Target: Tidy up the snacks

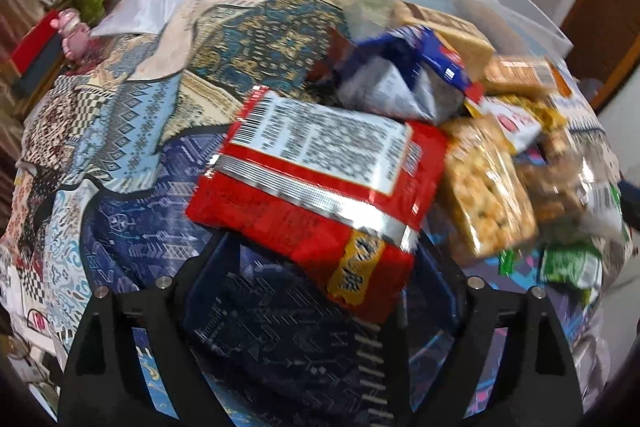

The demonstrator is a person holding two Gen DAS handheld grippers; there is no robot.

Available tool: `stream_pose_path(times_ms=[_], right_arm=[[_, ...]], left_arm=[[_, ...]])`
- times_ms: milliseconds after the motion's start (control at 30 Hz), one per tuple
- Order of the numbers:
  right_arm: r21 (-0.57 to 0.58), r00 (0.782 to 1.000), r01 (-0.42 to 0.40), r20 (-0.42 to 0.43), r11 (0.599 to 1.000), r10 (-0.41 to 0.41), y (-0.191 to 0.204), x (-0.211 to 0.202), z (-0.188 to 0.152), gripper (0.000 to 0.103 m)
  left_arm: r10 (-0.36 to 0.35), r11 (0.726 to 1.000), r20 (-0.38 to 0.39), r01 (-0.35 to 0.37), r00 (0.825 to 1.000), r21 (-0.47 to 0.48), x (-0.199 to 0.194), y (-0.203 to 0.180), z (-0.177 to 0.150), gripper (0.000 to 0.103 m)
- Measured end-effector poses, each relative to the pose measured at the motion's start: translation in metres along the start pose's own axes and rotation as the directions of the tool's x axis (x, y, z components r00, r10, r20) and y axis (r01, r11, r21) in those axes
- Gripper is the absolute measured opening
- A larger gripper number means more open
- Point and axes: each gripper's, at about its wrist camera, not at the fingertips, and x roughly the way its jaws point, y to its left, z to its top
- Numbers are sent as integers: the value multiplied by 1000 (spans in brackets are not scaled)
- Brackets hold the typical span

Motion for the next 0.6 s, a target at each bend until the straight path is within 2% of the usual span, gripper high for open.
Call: stream_pose_path(times_ms=[33,167,233,300,433,533,600], right_arm=[[1,1000,-2,-4,1000,2,1,2,0,68],[3,1000,-2,-22,1000,2,4,11,0,70],[8,1000,-2,-28,1000,2,5,14,0,79],[14,1000,-1,-28,1000,1,5,16,1,84],[17,999,-7,-34,1000,8,6,20,4,93],[44,1000,-7,-31,999,8,2,21,7,94],[63,1000,3,-23,998,-2,0,21,8,94]], left_arm=[[14,1000,11,-14,1000,-13,1,3,2,87],[31,998,33,-29,999,-48,2,8,4,83],[36,998,46,-34,998,-46,2,9,4,72],[26,999,57,-24,998,-45,2,8,5,54],[48,997,74,-43,996,-60,1,13,10,41],[54,997,72,-49,996,-62,2,18,10,28],[52,997,80,-47,995,-59,0,21,11,24]])
